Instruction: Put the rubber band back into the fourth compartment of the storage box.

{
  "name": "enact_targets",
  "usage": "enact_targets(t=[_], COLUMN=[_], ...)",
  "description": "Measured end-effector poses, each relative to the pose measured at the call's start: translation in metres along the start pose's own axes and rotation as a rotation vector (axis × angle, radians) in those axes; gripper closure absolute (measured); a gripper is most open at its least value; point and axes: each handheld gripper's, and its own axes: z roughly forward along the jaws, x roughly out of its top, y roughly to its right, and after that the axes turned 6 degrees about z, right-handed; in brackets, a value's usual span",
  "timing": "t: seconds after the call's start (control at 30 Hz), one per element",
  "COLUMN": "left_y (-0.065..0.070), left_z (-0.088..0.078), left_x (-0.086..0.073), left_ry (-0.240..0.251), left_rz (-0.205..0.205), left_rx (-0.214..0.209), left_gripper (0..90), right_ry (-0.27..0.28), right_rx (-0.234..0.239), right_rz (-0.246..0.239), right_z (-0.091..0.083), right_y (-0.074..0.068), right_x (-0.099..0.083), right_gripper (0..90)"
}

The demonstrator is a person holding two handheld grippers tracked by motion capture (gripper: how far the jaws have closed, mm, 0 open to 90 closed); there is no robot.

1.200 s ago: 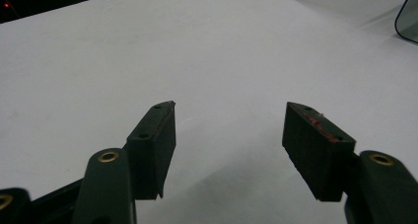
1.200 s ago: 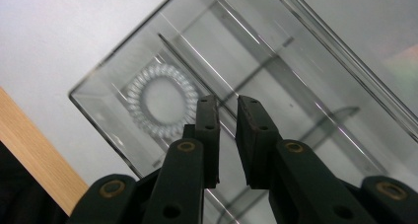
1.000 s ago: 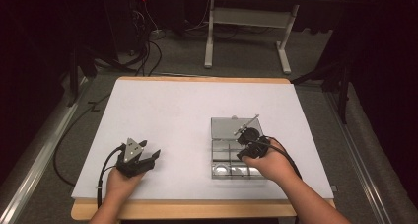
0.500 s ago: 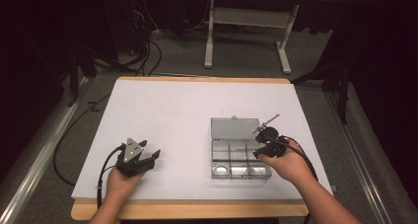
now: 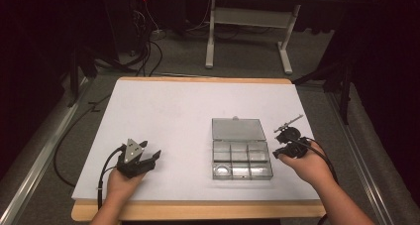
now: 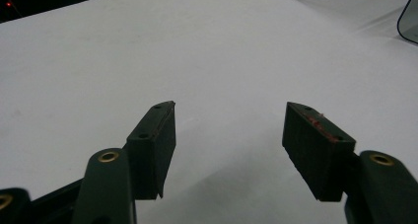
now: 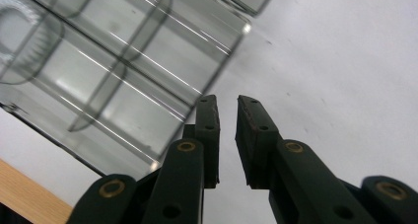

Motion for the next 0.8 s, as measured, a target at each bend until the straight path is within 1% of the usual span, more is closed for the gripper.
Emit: enact_targets(t=[0.07,0.13,0.17,0.2,0.4,0.5,0.6,0.63,0.67,0.7,0.77,0.8], left_y=[0.000,-0.001,-0.001,-0.001,-0.001,-0.001,-0.002,-0.002,-0.002,-0.002,-0.002,-0.002], left_z=[0.000,0.000,0.000,0.000,0.000,0.000,0.001,0.001,0.001,0.001,0.001,0.001], left_x=[0.000,0.000,0.000,0.000,0.000,0.000,0.000,0.000,0.000,0.000,0.000,0.000], left_ry=[-0.002,-0.002,-0.003,-0.004,-0.003,-0.003,-0.003,-0.005,-0.005,-0.005,-0.005,-0.005], left_rz=[-0.003,-0.006,-0.006,-0.006,-0.005,-0.006,-0.013,-0.016,-0.017,-0.017,-0.016,-0.015], left_rx=[-0.004,-0.006,-0.008,-0.009,-0.009,-0.009,-0.009,-0.011,-0.012,-0.011,-0.011,-0.010], left_gripper=[38.1,38.0,38.0,38.0,37.8,37.6,37.0,37.0,36.9,36.8,36.8,36.8], right_ry=[-0.006,-0.012,-0.014,-0.021,-0.051,-0.066,-0.066,-0.071,-0.076,-0.068,-0.067,-0.059], right_rx=[-0.013,-0.017,-0.016,-0.020,-0.031,-0.044,-0.042,-0.049,-0.051,-0.045,-0.052,-0.050], right_rz=[0.002,0.015,0.031,0.020,0.038,0.051,0.078,0.080,0.081,0.084,0.091,0.094], right_z=[0.002,0.003,0.004,0.007,0.014,0.022,0.032,0.034,0.035,0.036,0.035,0.035], right_y=[0.005,0.010,0.011,0.014,0.026,0.031,0.036,0.037,0.038,0.039,0.040,0.040], right_x=[-0.003,-0.005,-0.006,-0.007,-0.013,-0.018,-0.024,-0.025,-0.026,-0.026,-0.026,-0.027], right_gripper=[78.2,77.2,76.9,76.8,73.8,71.6,68.9,67.8,67.5,67.1,66.0,64.4])
